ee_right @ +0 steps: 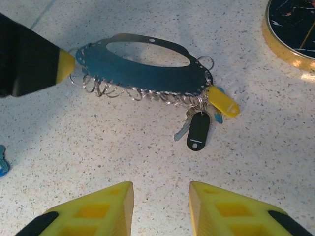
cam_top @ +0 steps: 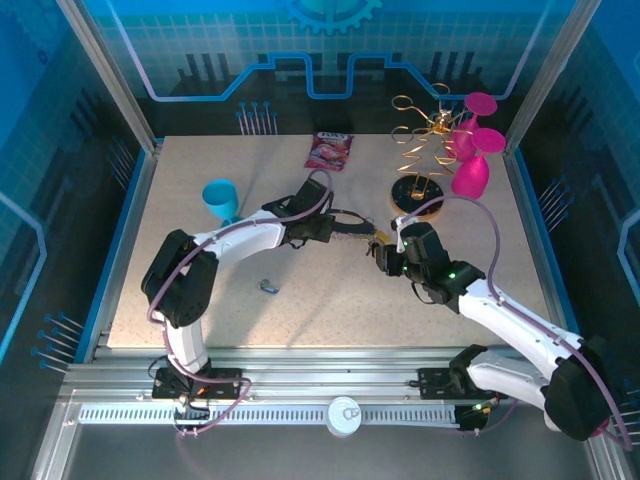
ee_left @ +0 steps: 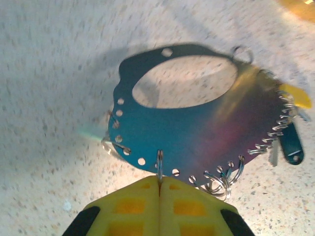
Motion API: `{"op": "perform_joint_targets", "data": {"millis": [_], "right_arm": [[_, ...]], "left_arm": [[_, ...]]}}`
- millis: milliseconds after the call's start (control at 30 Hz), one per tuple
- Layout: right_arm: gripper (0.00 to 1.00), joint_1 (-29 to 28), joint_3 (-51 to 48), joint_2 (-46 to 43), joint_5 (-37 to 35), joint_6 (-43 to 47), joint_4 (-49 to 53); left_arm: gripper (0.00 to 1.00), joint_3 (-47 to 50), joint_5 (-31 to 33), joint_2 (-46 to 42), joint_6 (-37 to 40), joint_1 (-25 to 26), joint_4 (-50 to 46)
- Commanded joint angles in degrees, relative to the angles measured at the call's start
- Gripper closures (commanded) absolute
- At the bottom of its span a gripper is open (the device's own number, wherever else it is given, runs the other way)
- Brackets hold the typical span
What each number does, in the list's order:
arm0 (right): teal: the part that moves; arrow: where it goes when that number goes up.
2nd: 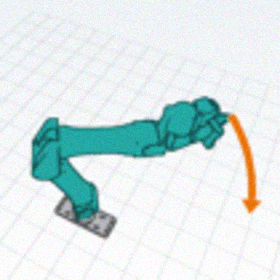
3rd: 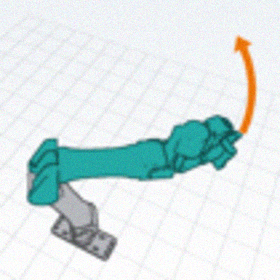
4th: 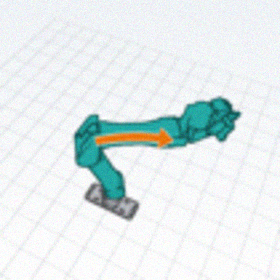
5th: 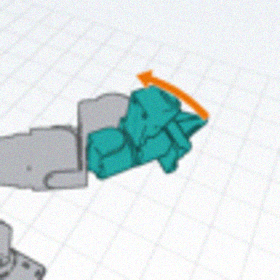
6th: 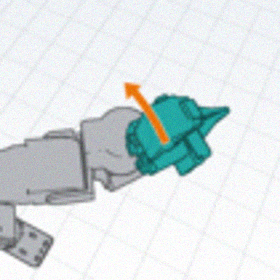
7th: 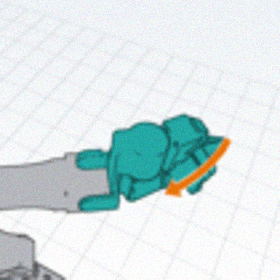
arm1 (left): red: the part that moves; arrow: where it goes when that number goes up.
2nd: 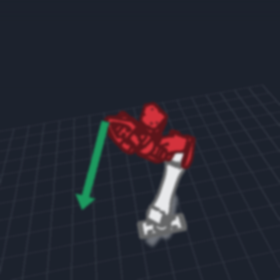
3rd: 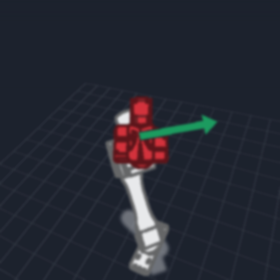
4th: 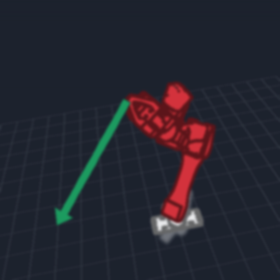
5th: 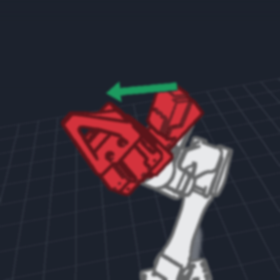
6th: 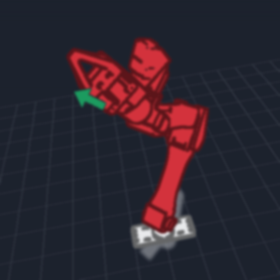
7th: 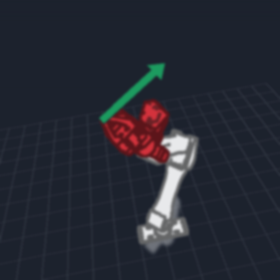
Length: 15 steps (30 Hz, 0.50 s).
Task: Put the keys on the keyring
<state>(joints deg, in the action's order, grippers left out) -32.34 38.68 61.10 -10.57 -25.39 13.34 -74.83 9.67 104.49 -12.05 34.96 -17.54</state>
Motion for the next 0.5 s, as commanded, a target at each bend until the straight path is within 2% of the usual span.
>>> {"op": "perform_joint_targets", "data": {"millis": [0, 233, 333, 467], "right_arm": [[0.63, 1.6, 2.16, 1.36, 4.33, 4.82, -4.25], [0.59, 6.17, 4.03, 2.62, 11.54, 10.08, -9.05], [0.59, 9.54, 3.83, 2.3, 15.61, 9.92, -10.38], [0.57, 11.38, 2.69, 0.09, 17.72, 11.28, -11.84]], "left_arm": [[1.0, 1.13, 2.15, -4.08, 15.25, 0.83, 6.66], [1.0, 8.87, -0.39, -10.6, 40.27, 2.51, 19.91], [1.0, 7.93, -1.7, -11.79, 45.56, 2.13, 18.08], [1.0, 6.27, -10.87, -13.36, 48.46, 0.15, 14.24]]}}
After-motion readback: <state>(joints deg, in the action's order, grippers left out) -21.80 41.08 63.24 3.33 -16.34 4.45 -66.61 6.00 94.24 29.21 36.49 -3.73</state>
